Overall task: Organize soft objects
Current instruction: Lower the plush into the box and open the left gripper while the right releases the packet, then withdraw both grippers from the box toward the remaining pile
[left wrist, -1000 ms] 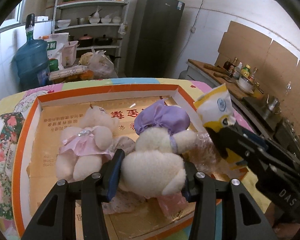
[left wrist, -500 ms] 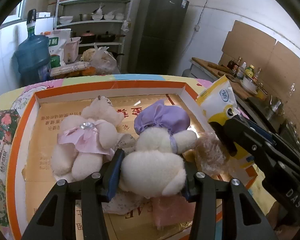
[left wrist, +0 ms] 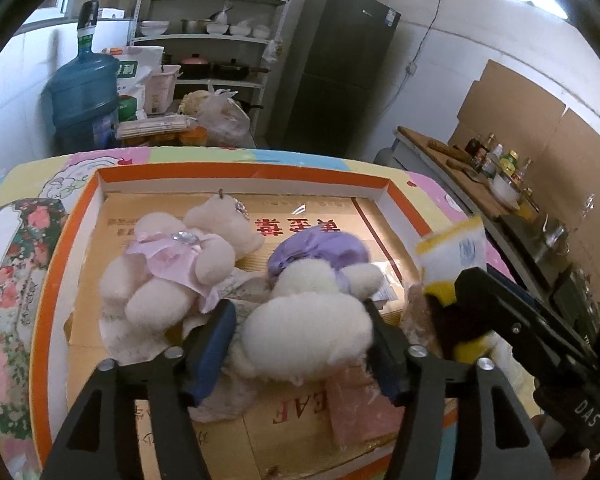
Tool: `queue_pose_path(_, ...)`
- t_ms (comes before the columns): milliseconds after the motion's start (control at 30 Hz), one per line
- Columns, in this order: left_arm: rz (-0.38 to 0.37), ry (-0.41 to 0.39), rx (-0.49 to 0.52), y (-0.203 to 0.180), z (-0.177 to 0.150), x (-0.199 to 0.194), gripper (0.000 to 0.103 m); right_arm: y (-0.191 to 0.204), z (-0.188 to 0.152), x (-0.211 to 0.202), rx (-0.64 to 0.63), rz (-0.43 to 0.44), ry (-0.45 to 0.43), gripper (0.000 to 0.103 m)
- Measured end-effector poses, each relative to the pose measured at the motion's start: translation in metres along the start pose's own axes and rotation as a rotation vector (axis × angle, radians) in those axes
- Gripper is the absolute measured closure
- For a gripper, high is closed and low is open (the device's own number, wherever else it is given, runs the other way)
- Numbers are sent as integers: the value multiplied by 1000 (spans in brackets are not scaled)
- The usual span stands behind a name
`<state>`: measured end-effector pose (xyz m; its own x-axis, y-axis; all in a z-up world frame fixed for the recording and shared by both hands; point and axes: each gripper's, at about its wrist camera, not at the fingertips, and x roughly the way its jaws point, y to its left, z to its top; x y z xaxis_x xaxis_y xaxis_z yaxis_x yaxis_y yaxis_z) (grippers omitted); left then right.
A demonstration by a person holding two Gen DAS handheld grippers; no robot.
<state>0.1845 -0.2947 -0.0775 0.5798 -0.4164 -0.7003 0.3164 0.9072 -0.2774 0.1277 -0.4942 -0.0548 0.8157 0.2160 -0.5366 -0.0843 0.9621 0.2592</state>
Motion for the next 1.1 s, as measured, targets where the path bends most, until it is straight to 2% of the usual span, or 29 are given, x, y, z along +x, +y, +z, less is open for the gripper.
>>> queue_pose_path(133, -2, -12, 7, -1, -1, -6, 27, 0, 0, -2, 7, 5, -3, 39)
queue_pose_path(600, 15, -47, 26, -1, -5, -25, 27, 4, -4, -14, 44, 16, -19, 39)
queue_pose_path(833, 44, -120, 59, -4, -11, -49, 26, 14, -10, -28, 46, -37, -27, 39)
queue_pose_path(933, 51, -152, 74, -4, -14, -60, 20, 20, -12, -33, 45, -44, -33, 38)
queue_pose_path(1100, 42, -169, 87, 0, -18, -75, 19, 29, -16, -42, 48, -49, -42, 35)
